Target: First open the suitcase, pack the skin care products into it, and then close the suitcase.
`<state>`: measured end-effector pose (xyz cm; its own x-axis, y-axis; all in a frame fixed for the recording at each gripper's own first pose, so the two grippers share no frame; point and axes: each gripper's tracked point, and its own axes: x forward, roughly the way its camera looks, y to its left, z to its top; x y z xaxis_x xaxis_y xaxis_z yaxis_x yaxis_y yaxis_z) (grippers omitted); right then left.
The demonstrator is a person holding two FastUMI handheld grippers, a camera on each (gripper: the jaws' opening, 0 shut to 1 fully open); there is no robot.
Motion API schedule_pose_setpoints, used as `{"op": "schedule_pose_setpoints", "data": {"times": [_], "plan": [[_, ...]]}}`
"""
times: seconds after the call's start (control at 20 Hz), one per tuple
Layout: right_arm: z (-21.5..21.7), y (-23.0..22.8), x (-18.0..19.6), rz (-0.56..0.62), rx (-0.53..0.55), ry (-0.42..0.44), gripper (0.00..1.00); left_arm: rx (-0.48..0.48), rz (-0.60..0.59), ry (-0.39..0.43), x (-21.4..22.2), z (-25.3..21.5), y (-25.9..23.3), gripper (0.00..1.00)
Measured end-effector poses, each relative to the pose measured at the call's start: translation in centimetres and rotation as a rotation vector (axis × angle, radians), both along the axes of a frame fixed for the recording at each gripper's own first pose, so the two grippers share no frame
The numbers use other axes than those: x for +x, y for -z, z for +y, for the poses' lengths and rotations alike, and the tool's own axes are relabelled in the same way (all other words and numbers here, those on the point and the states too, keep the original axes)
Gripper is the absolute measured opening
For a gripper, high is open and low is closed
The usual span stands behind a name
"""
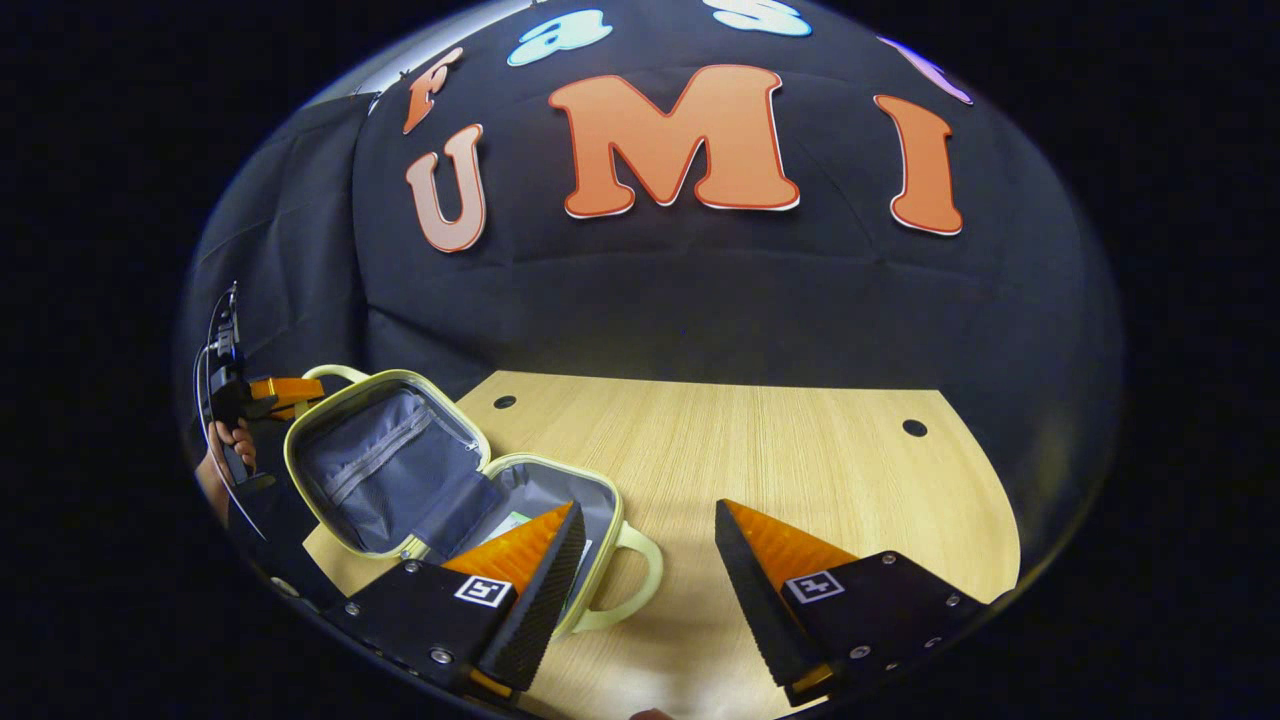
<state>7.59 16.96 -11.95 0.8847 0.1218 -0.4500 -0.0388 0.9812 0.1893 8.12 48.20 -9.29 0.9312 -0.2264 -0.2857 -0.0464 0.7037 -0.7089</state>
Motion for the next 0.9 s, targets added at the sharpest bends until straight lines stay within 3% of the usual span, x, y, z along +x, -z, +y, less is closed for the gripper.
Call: {"op": "schedule_pose_setpoints", "data": {"times": [0.35,0.9], "plan": [[-6.0,-0.5,-0.6,-0.062,-0.013,0.012,0.85,0.126,-0.057,0.061,-0.7,-8.3,-6.3,0.08],[-12.6,0.8,-2.2,-0.081,0.008,0.017,0.85,0.088,-0.076,0.178,-2.9,-22.4,-9.4,0.08]]}}
